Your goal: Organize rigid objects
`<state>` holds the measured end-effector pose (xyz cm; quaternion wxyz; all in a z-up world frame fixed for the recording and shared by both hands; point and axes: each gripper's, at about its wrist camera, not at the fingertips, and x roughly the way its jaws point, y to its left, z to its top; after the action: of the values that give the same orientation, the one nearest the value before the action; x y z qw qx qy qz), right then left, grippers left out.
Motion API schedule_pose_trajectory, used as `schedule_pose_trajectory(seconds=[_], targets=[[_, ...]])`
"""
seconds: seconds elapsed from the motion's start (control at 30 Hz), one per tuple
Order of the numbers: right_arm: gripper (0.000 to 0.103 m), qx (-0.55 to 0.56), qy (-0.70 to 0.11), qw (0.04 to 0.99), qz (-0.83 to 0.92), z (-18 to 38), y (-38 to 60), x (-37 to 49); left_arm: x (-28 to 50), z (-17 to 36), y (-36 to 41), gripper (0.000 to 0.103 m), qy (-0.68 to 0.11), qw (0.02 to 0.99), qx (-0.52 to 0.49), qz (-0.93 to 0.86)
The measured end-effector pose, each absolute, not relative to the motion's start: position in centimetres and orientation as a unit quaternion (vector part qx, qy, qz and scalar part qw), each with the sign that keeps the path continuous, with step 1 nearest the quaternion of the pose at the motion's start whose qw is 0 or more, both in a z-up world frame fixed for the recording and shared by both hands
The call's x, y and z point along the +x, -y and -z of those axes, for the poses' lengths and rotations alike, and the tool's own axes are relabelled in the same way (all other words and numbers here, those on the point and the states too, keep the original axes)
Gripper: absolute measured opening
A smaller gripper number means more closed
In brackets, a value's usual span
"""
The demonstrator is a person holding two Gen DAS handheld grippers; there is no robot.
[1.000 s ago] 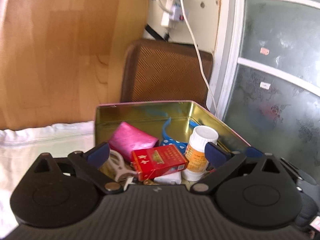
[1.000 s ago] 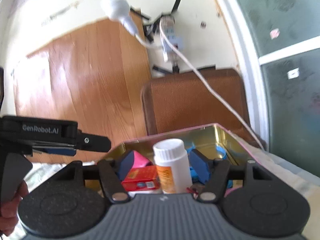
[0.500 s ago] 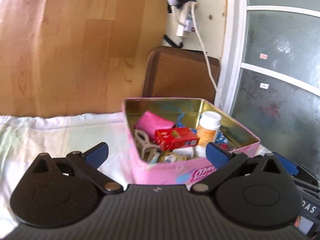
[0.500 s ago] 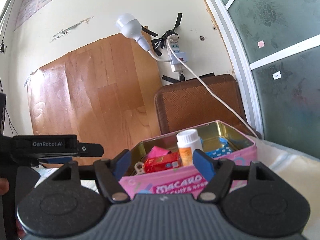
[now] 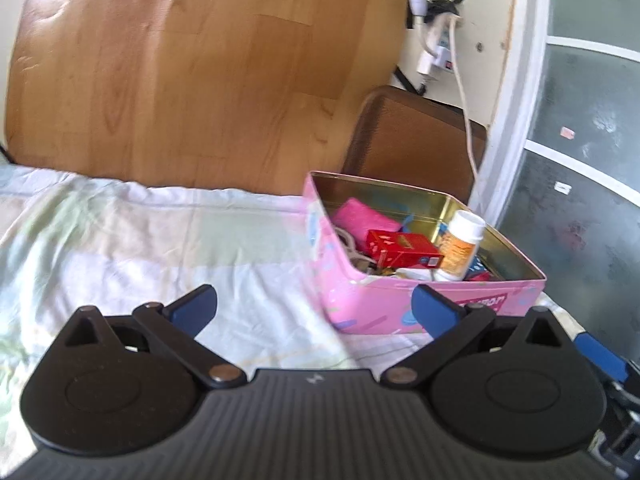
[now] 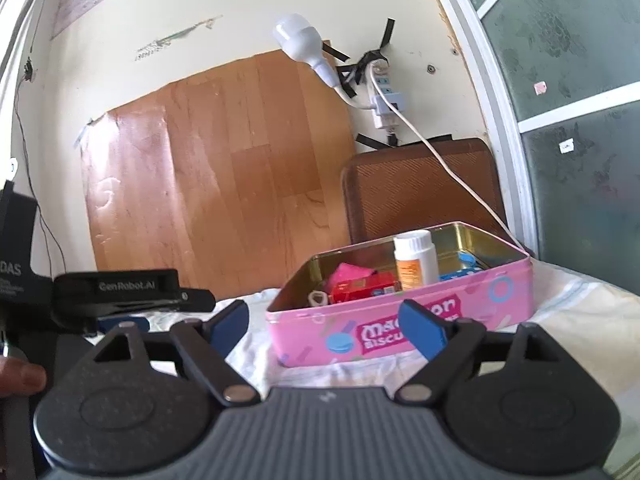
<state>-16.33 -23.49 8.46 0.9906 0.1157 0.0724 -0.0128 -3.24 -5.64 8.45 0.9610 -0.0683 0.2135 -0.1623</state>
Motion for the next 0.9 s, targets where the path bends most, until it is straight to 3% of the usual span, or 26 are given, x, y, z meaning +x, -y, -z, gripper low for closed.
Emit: schedule_pose_trajectory(seconds=[0.3, 0.9], targets=[[0.097, 0.103, -0.078, 0.992, 0.0, -8.4, 21.1, -17.2, -3.5, -7.2, 4.4, 0.103, -0.246, 0.957, -0.059, 0.142], [0.098, 0.122, -0.079, 0.989, 0.019, -8.4, 20.9, -17.8, -5.0, -8.7, 4.7, 0.103, -0.222, 0.971, 0.02, 0.085]])
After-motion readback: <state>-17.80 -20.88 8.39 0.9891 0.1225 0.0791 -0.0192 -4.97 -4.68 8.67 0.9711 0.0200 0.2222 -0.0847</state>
